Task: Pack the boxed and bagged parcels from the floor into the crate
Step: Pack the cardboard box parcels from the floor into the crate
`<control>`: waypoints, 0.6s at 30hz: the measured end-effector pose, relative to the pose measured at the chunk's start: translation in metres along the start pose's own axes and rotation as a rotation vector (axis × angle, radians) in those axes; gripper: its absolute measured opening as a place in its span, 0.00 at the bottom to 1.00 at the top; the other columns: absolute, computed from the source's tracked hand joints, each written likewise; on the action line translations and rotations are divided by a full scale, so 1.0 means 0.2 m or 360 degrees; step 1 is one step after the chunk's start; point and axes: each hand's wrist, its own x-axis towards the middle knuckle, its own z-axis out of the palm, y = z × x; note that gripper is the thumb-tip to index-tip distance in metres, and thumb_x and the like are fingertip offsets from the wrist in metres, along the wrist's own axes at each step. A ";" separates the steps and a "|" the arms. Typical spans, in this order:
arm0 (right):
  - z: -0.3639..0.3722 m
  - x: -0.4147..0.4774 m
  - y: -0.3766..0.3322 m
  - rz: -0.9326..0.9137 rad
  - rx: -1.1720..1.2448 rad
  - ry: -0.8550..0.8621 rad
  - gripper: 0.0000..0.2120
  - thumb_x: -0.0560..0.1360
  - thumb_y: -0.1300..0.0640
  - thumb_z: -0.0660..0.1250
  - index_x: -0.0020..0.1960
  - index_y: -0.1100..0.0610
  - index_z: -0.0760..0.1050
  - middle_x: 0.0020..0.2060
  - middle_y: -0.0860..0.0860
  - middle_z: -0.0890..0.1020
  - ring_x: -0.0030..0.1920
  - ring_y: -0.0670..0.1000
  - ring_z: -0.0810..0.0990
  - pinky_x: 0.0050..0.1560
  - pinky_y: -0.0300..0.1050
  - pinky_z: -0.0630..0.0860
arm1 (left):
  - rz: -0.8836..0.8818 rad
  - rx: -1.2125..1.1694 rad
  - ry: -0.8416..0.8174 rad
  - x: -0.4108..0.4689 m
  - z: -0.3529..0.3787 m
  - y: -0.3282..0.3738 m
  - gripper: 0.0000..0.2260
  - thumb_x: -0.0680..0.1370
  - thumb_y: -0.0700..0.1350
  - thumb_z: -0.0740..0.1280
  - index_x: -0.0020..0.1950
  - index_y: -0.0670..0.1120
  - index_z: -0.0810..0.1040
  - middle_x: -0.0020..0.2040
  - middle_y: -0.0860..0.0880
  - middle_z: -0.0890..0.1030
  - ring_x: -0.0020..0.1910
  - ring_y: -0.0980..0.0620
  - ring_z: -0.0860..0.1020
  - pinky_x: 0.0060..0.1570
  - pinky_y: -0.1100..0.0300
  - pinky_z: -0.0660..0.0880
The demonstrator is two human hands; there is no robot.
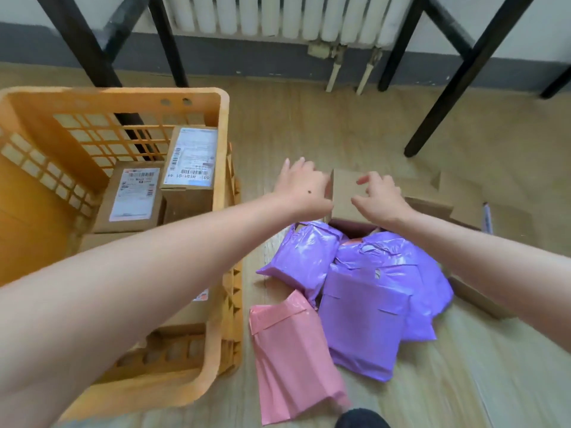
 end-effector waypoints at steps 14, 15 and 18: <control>0.45 0.35 0.07 0.0412 -0.0200 0.0171 0.46 0.59 0.34 0.72 0.63 0.60 0.59 0.66 0.60 0.57 0.62 0.66 0.66 0.56 0.57 0.70 | 0.0124 0.0320 -0.0312 0.23 0.28 -0.06 0.07 0.74 0.44 0.60 0.48 0.47 0.76 0.53 0.42 0.75 0.59 0.40 0.72 0.72 0.39 0.50; 0.45 0.36 0.08 0.0413 -0.0190 0.0194 0.45 0.59 0.35 0.73 0.62 0.61 0.59 0.66 0.60 0.58 0.61 0.65 0.66 0.55 0.57 0.70 | 0.0136 0.0309 -0.0319 0.23 0.28 -0.06 0.04 0.74 0.43 0.60 0.45 0.48 0.73 0.51 0.42 0.75 0.58 0.40 0.72 0.72 0.39 0.51; 0.42 0.37 0.10 0.0405 -0.0087 0.0248 0.43 0.58 0.35 0.73 0.61 0.61 0.62 0.62 0.58 0.60 0.59 0.65 0.67 0.54 0.58 0.70 | 0.0143 0.0263 -0.0300 0.22 0.26 -0.05 0.03 0.73 0.43 0.61 0.44 0.48 0.74 0.47 0.44 0.73 0.56 0.40 0.72 0.70 0.39 0.53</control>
